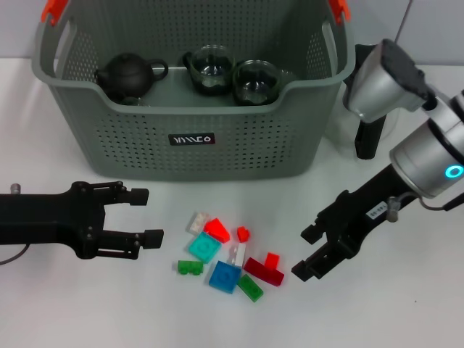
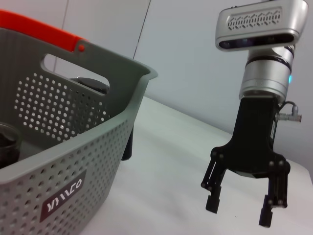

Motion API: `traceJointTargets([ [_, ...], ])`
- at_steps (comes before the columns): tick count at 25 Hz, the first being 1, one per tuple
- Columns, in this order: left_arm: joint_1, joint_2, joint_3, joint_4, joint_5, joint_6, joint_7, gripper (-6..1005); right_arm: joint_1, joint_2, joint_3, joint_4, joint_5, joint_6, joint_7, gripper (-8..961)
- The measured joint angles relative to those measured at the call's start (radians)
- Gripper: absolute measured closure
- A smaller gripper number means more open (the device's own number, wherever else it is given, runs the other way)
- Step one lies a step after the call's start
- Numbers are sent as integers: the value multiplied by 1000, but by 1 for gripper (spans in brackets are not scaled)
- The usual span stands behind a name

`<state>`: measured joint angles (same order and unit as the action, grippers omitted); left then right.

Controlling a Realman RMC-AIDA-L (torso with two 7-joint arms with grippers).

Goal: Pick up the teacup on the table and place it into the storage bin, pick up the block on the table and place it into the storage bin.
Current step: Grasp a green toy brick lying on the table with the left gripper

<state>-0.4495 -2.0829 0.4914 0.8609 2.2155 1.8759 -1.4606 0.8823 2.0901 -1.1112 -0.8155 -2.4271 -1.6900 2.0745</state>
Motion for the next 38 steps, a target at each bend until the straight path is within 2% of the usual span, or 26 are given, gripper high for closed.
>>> traceJointTargets([
  [6, -5, 0, -2, -3, 0, -5, 2, 123, 9, 9, -56, 3, 9, 55, -18, 135],
  [17, -2, -1, -1, -5, 0, -9, 2, 124, 9, 4, -60, -2, 20, 58, -97, 138],
  [26, 4, -9, -4, -9, -8, -14, -2, 124, 21, 1, -78, -8, -15, 54, -142, 218],
  [28, 1, -9, -4, -14, -9, -22, -2, 124, 28, 1, -103, -14, -25, 55, -145, 245],
  [38, -4, -11, -43, -73, -26, -49, -2, 124, 57, 9, -314, -67, -61, 117, -154, 244],
])
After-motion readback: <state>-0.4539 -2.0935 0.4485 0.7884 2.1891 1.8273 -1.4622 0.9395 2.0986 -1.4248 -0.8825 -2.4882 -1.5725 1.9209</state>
